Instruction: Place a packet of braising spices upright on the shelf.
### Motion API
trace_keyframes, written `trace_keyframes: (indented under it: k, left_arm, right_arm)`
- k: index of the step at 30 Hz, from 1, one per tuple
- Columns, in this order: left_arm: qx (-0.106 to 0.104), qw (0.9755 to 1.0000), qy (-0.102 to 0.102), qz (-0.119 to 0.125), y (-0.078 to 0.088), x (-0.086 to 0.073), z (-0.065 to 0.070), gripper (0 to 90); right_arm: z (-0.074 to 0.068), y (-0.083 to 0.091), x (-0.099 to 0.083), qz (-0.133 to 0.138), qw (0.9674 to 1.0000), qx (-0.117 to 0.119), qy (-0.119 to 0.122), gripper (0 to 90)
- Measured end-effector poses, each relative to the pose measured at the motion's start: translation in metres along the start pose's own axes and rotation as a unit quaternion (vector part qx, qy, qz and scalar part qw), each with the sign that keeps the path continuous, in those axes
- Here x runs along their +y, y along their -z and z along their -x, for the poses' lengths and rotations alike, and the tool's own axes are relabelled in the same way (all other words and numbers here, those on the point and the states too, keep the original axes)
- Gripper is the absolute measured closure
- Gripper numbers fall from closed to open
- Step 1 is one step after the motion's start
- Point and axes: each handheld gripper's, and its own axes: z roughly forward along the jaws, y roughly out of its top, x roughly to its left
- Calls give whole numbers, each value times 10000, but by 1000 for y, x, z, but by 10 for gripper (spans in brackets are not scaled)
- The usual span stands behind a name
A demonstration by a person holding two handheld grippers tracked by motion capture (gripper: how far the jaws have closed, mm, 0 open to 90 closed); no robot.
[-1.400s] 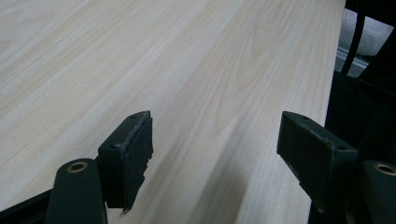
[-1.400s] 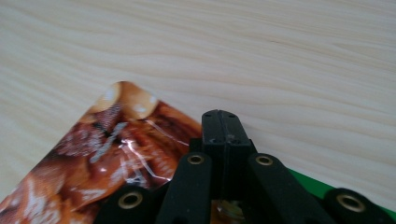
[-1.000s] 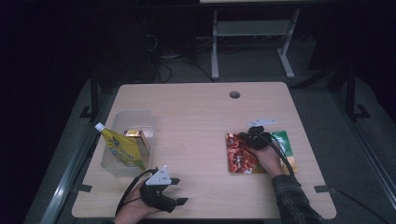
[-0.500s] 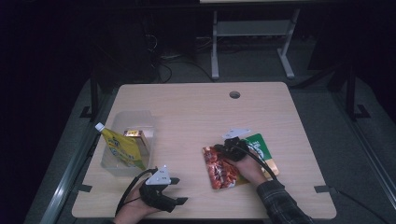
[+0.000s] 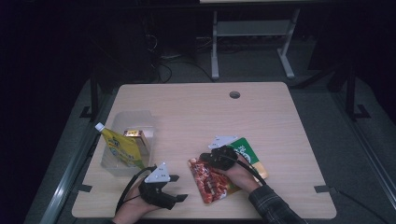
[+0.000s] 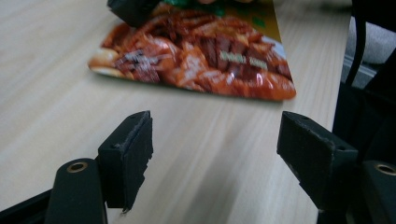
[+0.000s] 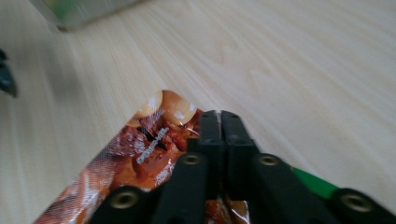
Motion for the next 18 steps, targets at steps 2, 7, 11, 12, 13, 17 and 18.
trace_keyframes:
  k: [2,7,11,12,13,17,18]
  left_arm:
    - [-11,10000,-5,13,-3,8,-4,258]
    - [9,9999,-124,-108,-23,28,-11,212]
    - [-3,9997,-199,-163,-44,42,-18,192]
    - [11,9995,-238,-191,-49,46,-20,192]
    - [19,9995,-259,-183,-54,50,-22,191]
    - [12,9988,-375,-302,-74,66,-33,188]
    - [-4,9988,-373,-317,-79,69,-36,187]
  right_arm:
    - [2,9,0,-16,9999,-103,-101,708]
    - [11,36,-6,-28,9992,-270,-295,476]
    - [19,56,-17,-93,9980,-398,-472,359]
    - [21,61,-21,-99,9978,-425,-490,345]
    - [23,66,-24,-92,9977,-460,-481,333]
    - [27,85,-37,-111,9967,-599,-530,295]
    - [28,89,-40,-111,9965,-650,-506,287]
